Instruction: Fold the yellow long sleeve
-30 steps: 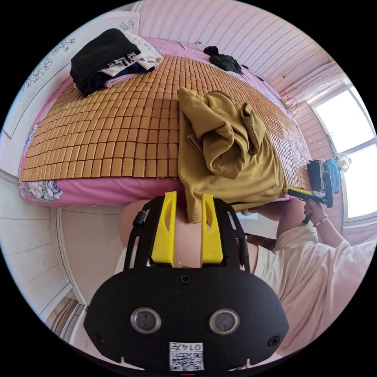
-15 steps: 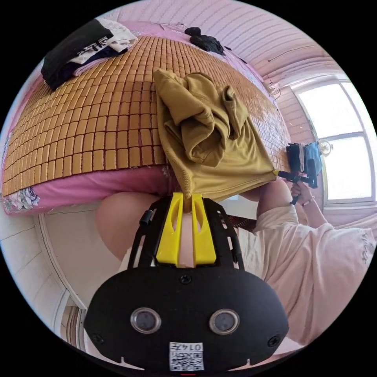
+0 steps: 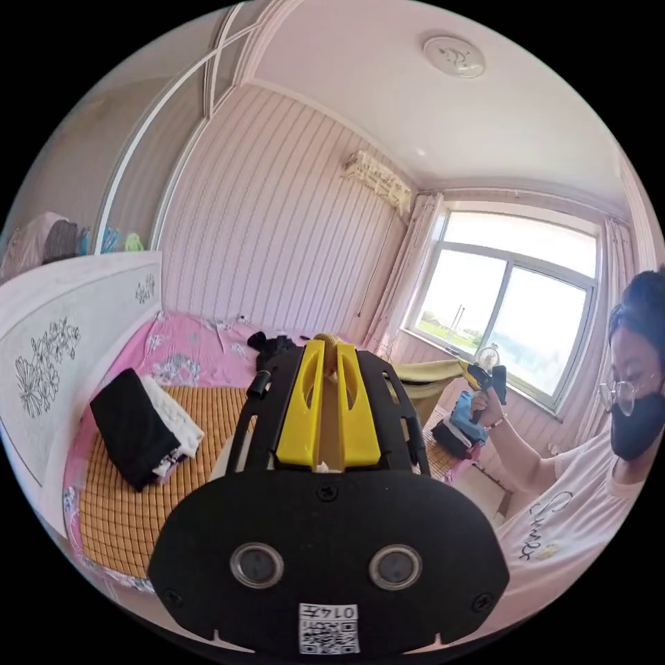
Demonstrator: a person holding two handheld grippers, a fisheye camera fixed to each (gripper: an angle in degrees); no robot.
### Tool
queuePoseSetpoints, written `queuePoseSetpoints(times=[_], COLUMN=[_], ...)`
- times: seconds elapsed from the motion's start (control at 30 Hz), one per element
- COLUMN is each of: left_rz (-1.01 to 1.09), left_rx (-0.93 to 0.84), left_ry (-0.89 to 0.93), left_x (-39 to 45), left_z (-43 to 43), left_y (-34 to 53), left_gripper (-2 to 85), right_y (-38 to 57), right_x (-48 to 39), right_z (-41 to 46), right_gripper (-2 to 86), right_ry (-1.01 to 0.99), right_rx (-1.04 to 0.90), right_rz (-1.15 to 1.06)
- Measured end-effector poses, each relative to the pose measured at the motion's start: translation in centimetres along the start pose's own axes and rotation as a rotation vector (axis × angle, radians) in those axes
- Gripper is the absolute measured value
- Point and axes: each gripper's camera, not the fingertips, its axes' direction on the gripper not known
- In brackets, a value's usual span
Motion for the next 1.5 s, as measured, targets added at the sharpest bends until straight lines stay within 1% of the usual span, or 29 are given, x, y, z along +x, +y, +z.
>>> queuePoseSetpoints(times=[0.03,0.13,0.2,0.27,0.3,0.37,0.47,0.57,0.6,0.67,0.7,0.73,0.77,0.8,0.83,0.87,0.93,1.0,1.03,1.07,1.13,1.17,1.2,1.27,1.3,1.37,1.4,1.47,1.5], left_rz=[0.032,0.112,0.148,0.194,0.202,0.247,0.336,0.388,0.385,0.328,0.313,0.272,0.225,0.2,0.145,0.096,0.042,0.035,0.06,0.088,0.119,0.14,0.153,0.206,0.209,0.208,0.205,0.176,0.163], left_rx=[0.037,0.203,0.267,0.378,0.402,0.503,0.612,0.654,0.645,0.531,0.485,0.376,0.257,0.195,0.075,-0.02,-0.121,-0.141,-0.118,-0.058,0.07,0.154,0.188,0.234,0.227,0.116,0.075,-0.104,-0.151], left_ry=[0.003,0.096,0.104,0.145,0.154,0.17,0.143,0.094,0.092,0.074,0.063,0.026,-0.004,-0.025,-0.054,-0.079,-0.121,-0.17,-0.194,-0.223,-0.213,-0.205,-0.202,-0.214,-0.214,-0.201,-0.2,-0.186,-0.186], left_x=[2.0,6.9,9.9,13.3,14.1,17.0,20.8,22.8,22.8,21.7,21.2,19.9,18.3,17.5,15.7,14.1,12.5,12.4,13.0,14.0,15.3,16.0,16.3,16.3,15.8,12.7,11.7,6.9,5.6], left_z=[-1.6,-6.5,-9.2,-12.5,-13.3,-16.2,-19.1,-19.6,-19.2,-15.4,-14.0,-10.6,-6.7,-4.6,-0.3,3.6,8.8,12.2,13.3,13.4,12.5,11.8,11.6,12.1,12.7,16.0,17.1,21.7,22.8], left_y=[-1.9,-4.6,-5.6,-6.3,-6.5,-7.2,-8.4,-9.9,-10.2,-11.4,-11.6,-11.7,-11.4,-11.1,-10.3,-9.3,-7.9,-7.8,-8.9,-10.6,-13.2,-14.5,-14.9,-15.1,-14.7,-12.0,-10.9,-4.9,-3.0], left_gripper=[1.8,1.5,1.4,1.3,1.3,1.3,1.1,1.3,1.3,1.5,1.5,1.6,1.6,1.5,1.5,1.4,1.3,1.3,1.3,1.5,1.6,1.6,1.6,1.8,1.8,2.1,2.2,2.4,2.5], right_y=[-2.0,-5.8,-7.4,-8.4,-9.2,-10.3,-12.1,-13.5,-14.1,-14.9,-15.3,-15.5,-15.6,-15.5,-15.1,-14.8,-14.9,-17.1,-19.3,-20.4,-23.8,-24.3,-24.8,-24.7,-23.9,-21.7,-19.6,-15.5,-12.3], right_x=[-3.1,-10.7,-15.3,-19.7,-22.5,-26.6,-32.0,-35.3,-35.5,-34.1,-31.9,-28.8,-26.9,-22.8,-18.6,-16.7,-9.8,-8.0,-8.9,-9.8,-13.9,-14.5,-15.2,-14.7,-13.4,-10.4,-7.5,-2.5,0.9], right_z=[-1.6,-6.5,-8.7,-10.9,-12.2,-13.6,-15.3,-15.6,-15.0,-13.3,-11.6,-9.6,-8.5,-6.1,-4.0,-3.2,-0.6,0.2,0.5,0.6,0.5,0.5,0.4,0.4,0.6,1.3,1.8,2.4,2.9], right_gripper=[0.5,0.4,0.4,0.4,0.4,0.4,0.4,0.4,0.4,0.4,0.4,0.4,0.4,0.4,0.4,0.4,0.4,0.4,0.4,0.4,0.4,0.4,0.4,0.5,0.5,0.5,0.5,0.5,0.5], right_ry=[-0.009,-0.039,-0.014,-0.033,-0.053,-0.051,-0.068,-0.019,0.04,0.131,0.207,0.284,0.32,0.4,0.469,0.484,0.511,0.497,0.517,0.534,0.57,0.566,0.547,0.498,0.482,0.518,0.555,0.543,0.526], right_rx=[0.055,0.207,0.248,0.305,0.33,0.341,0.357,0.34,0.314,0.244,0.174,0.074,0.022,-0.105,-0.198,-0.232,-0.317,-0.286,-0.241,-0.205,-0.031,0.006,0.066,0.082,0.068,0.007,-0.057,-0.155,-0.229], right_rz=[-0.065,-0.203,-0.297,-0.384,-0.437,-0.512,-0.601,-0.679,-0.683,-0.639,-0.577,-0.496,-0.445,-0.351,-0.261,-0.225,-0.026,0.012,-0.045,-0.096,-0.288,-0.316,-0.354,-0.368,-0.363,-0.333,-0.286,-0.182,-0.102])
